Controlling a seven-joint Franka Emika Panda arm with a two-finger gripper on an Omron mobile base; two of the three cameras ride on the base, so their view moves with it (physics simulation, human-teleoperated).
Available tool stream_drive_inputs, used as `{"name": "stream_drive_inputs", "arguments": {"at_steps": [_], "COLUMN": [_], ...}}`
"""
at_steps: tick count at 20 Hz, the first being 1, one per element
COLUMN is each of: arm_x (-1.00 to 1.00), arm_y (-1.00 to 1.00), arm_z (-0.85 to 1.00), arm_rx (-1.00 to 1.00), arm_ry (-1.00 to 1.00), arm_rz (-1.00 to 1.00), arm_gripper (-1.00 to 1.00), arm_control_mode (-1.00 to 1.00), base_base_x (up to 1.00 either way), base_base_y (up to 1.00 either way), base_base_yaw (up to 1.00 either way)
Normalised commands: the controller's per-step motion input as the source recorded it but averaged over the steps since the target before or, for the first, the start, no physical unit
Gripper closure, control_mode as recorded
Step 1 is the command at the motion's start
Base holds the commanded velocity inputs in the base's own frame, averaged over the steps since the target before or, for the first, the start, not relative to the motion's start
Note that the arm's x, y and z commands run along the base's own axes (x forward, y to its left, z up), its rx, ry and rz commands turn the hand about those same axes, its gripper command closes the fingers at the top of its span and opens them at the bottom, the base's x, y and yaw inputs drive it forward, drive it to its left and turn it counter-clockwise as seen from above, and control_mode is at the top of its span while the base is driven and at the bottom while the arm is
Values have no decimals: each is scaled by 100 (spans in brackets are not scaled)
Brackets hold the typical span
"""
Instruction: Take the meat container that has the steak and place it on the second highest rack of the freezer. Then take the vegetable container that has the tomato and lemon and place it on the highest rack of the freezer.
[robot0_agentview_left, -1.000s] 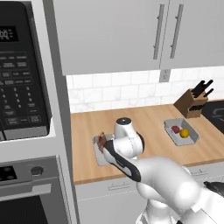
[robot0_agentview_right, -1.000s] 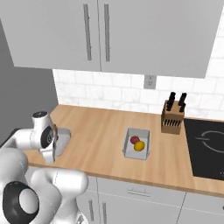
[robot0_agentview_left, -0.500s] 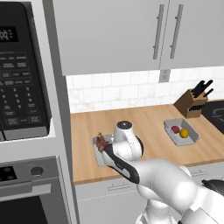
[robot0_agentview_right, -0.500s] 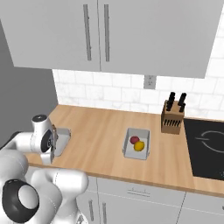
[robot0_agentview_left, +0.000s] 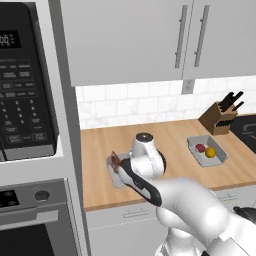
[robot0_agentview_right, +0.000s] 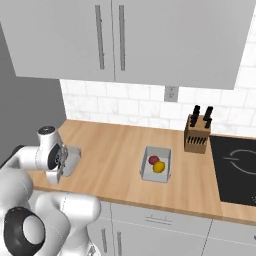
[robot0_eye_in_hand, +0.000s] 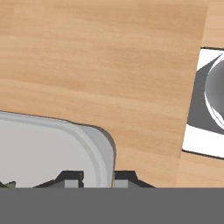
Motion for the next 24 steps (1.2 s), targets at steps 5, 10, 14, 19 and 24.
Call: {"name": "stream_drive_inputs", "arguments": {"at_steps": [5, 10, 14, 19, 24], "arm_x": [-18, -32, -12, 5, 11], "arm_y": [-37, -39, -37, -36, -18], "arm_z": [39, 86, 100, 100, 100], "arm_rx": [0, 1, 8, 15, 4], "arm_ry": [-2, -19, -19, 0, 14], "arm_rz": [-1, 9, 21, 42, 49], "arm_gripper": [100, 100, 100, 100, 100], "arm_control_mode": [-100, -100, -100, -100, -100], "base_base_x": [0, 0, 0, 0, 0], "base_base_y": [0, 0, 0, 0, 0], "base_base_yaw": [0, 0, 0, 0, 0]}}
